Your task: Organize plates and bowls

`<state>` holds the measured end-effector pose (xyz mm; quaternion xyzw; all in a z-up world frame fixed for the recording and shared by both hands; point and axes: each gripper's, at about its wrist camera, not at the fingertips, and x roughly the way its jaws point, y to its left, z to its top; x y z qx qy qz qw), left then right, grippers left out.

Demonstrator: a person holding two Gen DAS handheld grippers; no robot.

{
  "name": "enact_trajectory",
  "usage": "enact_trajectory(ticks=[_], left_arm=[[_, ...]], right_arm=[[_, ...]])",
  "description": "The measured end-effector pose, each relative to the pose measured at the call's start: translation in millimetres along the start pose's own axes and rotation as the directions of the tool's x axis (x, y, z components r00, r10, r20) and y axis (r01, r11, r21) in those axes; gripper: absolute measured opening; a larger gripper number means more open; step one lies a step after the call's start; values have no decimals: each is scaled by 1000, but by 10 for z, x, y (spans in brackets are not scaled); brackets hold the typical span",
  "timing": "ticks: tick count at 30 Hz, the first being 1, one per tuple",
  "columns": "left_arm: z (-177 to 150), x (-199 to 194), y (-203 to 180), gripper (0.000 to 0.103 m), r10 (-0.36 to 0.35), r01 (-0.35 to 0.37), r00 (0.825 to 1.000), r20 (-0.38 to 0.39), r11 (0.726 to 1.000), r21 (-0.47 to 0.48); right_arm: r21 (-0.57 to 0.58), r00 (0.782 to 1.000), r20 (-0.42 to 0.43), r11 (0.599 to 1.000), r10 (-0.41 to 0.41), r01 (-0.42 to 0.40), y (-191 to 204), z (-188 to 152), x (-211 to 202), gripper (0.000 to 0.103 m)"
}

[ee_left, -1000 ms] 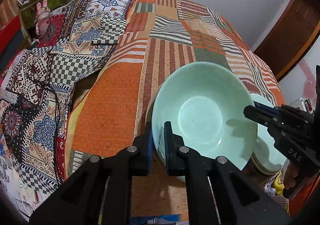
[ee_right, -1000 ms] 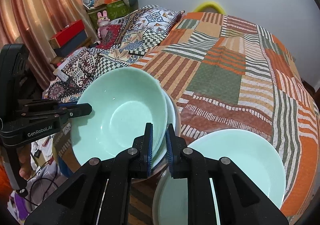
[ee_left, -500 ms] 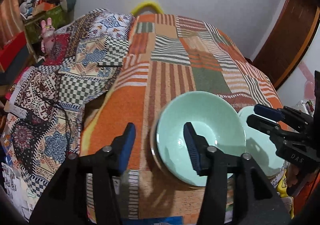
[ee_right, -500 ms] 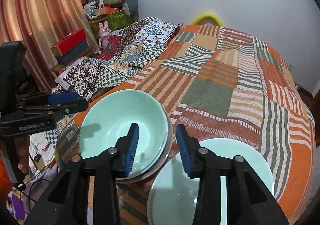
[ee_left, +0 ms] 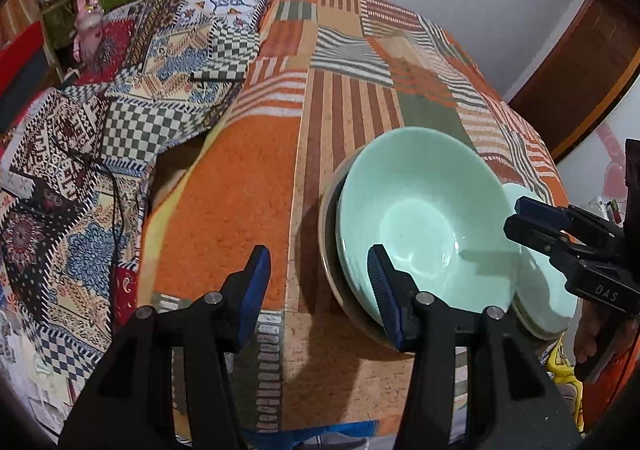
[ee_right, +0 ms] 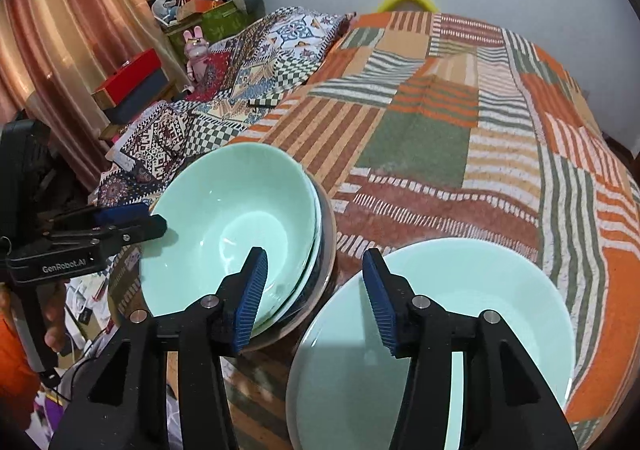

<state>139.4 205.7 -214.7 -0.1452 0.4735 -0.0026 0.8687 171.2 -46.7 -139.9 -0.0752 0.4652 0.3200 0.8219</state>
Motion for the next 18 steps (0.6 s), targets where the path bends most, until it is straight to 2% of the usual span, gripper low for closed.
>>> enact_trajectory(ticks=[18], left_arm=[[-9, 290, 131, 50, -136, 132, 989, -59, 989, -69]], right_arm=[[54, 997, -69, 998, 47, -44, -22, 4, 247, 44]])
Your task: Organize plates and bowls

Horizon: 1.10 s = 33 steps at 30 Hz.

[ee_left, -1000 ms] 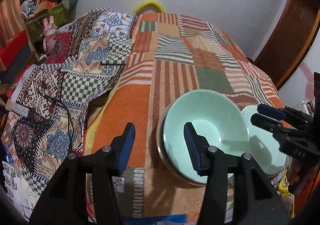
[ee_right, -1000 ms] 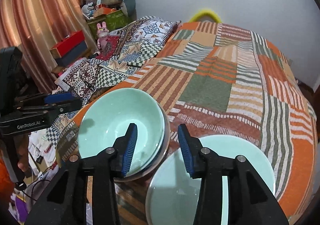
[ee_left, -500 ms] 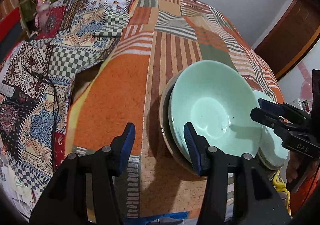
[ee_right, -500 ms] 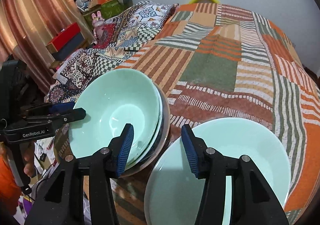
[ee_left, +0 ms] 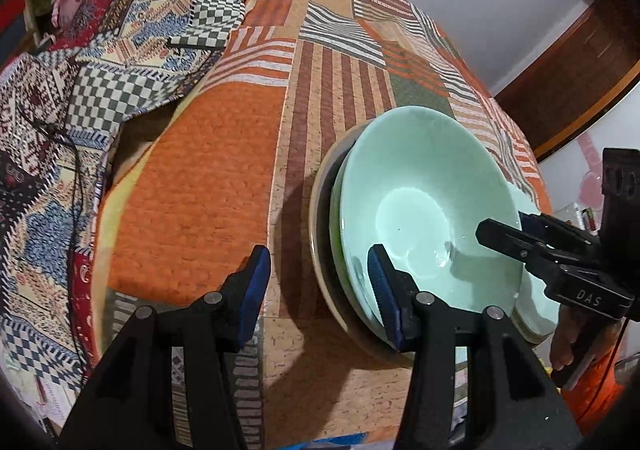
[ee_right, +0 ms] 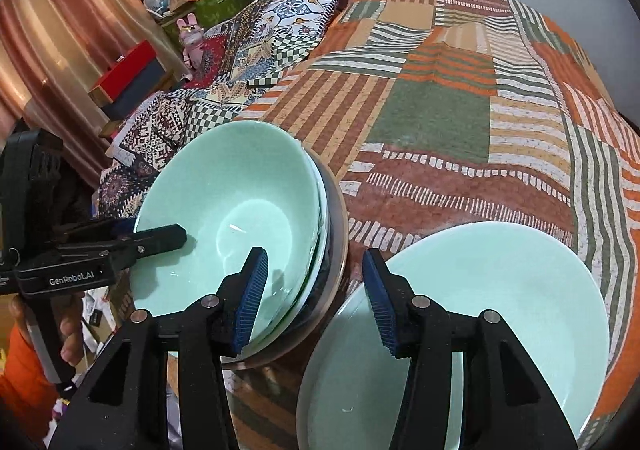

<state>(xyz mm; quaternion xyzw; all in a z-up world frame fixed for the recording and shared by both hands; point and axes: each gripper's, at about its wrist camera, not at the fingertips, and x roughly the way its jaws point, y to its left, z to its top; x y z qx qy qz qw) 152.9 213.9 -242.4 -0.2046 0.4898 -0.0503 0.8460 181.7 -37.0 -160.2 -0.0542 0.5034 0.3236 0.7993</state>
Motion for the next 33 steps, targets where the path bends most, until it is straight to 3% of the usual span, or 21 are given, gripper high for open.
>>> enact_trajectory(ticks=[2, 8, 33], left_arm=[[-3, 10, 22, 49, -20, 20, 1000, -2, 1000, -13], [-20, -3, -40, 30, -63, 63, 998, 2, 998, 6], [-39, -228, -139, 27, 32, -31, 998, 56, 999, -18]], right_arm=[[-6, 1000, -18, 1000, 6, -6, 12, -1, 31, 35], [-8, 1000, -21, 1000, 16, -16, 28, -17, 59, 34], [16, 998, 31, 998, 54, -55, 73, -37, -70, 28]])
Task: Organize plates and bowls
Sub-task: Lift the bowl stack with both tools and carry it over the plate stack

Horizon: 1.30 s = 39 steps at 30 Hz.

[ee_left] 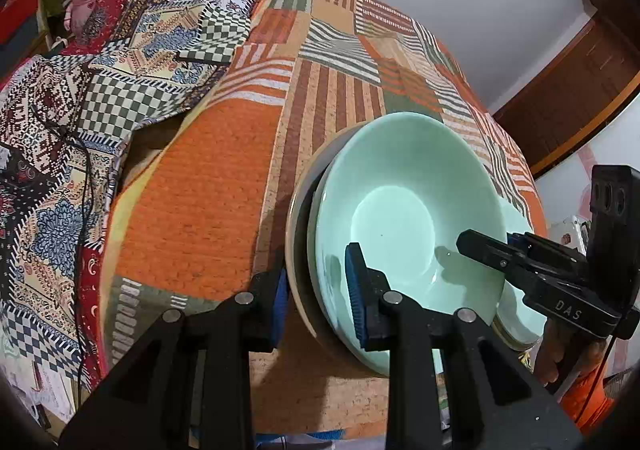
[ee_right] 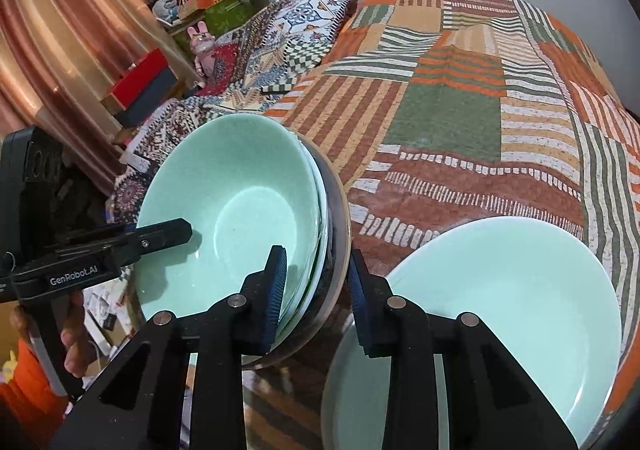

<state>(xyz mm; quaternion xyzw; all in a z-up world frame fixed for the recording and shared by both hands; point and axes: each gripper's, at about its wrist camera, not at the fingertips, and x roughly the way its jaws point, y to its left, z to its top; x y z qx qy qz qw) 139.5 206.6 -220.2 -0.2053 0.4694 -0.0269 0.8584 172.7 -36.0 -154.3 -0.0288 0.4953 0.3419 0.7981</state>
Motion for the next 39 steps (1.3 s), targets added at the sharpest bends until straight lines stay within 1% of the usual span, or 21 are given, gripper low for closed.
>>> enact_trajectory(ticks=[5, 11, 16, 22, 25, 30, 36, 39], left_arm=[[7, -135, -66, 27, 13, -13, 1000, 25, 1000, 13], [31, -312, -268, 27, 15, -18, 998, 60, 999, 48], [59, -431, -506, 27, 4, -11, 996, 88, 996, 84], [81, -484, -871, 27, -20, 6, 995, 101, 990, 140], [75, -462, -1046, 27, -43, 28, 995, 91, 987, 160], [19, -352, -1377, 27, -71, 59, 996, 51, 976, 208], [-92, -171, -1720, 27, -91, 90, 996, -7, 963, 252], [-157, -100, -1828, 27, -92, 98, 995, -35, 959, 266]], right_arm=[[-6, 999, 28, 1000, 15, -15, 38, 4, -104, 27], [-2, 997, 79, 1000, 23, -23, 26, 17, -322, 27], [11, 992, 122, 1000, 16, -18, -50, -22, -557, 27], [36, 985, 174, 999, -8, 2, -199, -111, -862, 27], [58, 981, 191, 998, -26, 15, -320, -171, -998, 27], [105, 977, 203, 994, -64, 43, -547, -320, -1219, 27], [160, 973, 202, 984, -110, 78, -774, -532, -1420, 27], [182, 974, 189, 979, -121, 86, -863, -619, -1476, 27]])
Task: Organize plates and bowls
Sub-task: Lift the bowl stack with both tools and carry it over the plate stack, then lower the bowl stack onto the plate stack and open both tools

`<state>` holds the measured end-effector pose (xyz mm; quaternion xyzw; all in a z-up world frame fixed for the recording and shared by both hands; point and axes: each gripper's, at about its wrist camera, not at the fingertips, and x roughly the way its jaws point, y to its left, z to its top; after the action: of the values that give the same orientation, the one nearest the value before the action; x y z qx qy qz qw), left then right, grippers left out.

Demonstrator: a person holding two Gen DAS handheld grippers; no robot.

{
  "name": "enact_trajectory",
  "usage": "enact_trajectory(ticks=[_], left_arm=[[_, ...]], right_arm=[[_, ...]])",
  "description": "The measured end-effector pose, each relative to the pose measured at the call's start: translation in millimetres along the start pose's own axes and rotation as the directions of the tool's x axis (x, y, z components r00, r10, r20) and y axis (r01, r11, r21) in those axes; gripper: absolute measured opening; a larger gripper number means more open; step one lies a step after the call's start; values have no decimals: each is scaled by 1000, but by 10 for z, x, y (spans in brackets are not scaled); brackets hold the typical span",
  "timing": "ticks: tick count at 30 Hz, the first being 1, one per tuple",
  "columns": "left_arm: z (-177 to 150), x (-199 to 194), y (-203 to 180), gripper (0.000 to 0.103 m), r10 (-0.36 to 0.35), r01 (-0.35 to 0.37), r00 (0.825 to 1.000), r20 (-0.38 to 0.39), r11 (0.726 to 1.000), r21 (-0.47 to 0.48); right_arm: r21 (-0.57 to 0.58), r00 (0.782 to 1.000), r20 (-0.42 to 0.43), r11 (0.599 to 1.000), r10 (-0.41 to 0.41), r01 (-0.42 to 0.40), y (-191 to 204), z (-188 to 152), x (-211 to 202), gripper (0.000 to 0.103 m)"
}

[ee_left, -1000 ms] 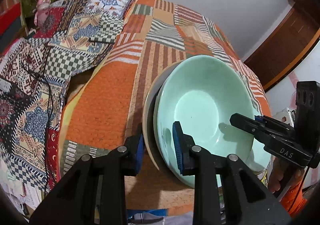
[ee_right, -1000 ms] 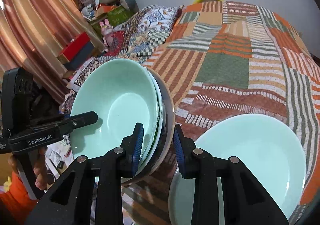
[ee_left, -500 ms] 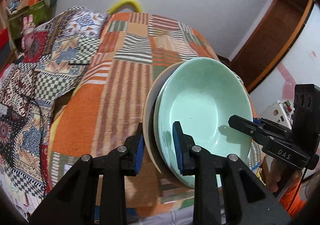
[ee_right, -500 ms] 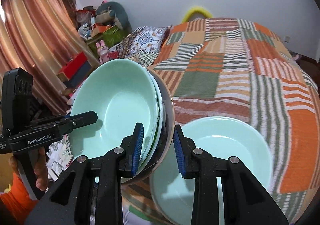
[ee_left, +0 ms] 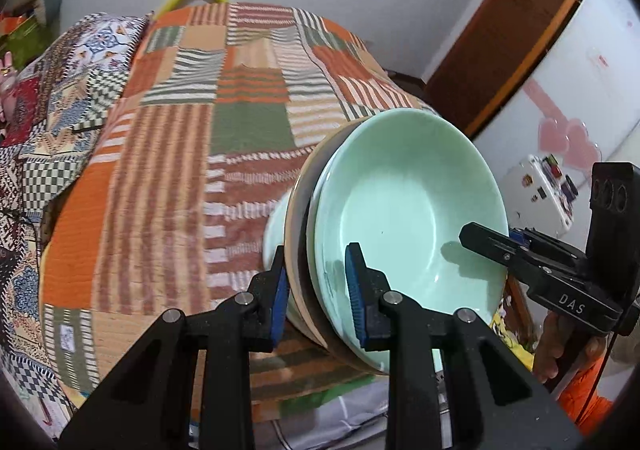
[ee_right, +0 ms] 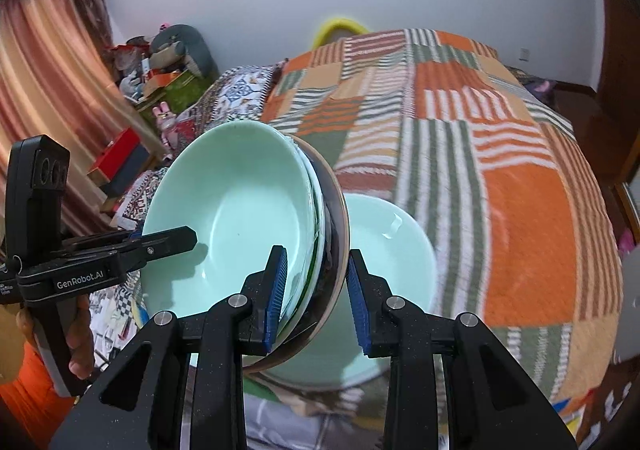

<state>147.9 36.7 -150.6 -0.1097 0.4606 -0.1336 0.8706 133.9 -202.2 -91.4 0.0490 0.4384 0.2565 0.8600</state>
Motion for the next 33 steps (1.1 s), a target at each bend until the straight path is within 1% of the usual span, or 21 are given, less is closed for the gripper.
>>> enact_trajectory(ticks=[6, 12, 17, 21, 27, 31, 33], left_arm=[[-55, 147, -140, 27, 1, -1, 999, -52, 1000, 13], [-69, 279, -153, 27, 9, -8, 997, -82, 1000, 11], [-52, 405, -117, 27, 1, -1, 993, -114, 1000, -2], [-39, 434, -115, 27, 0, 0, 993, -116, 1000, 1], [-21, 485, -105, 27, 15, -14, 992, -127, 1000, 9], [-11, 521, -53, 27, 1, -4, 991, -132, 1000, -17], [0, 540, -9, 28, -17, 12, 991, -135, 999, -38]], right_arm=[[23, 1000, -26, 1000, -16, 16, -145, -117, -35, 27], [35, 999, -43, 999, -22, 24, -214, -152, 21, 27], [38, 998, -56, 999, -32, 34, -244, -161, 66, 27], [63, 998, -64, 998, -17, 21, -292, -163, 91, 27], [67, 998, -67, 998, -12, 17, -316, -143, 135, 27], [75, 998, -67, 997, -9, 14, -335, -119, 179, 27], [80, 998, -67, 997, -2, 7, -342, -109, 193, 27]])
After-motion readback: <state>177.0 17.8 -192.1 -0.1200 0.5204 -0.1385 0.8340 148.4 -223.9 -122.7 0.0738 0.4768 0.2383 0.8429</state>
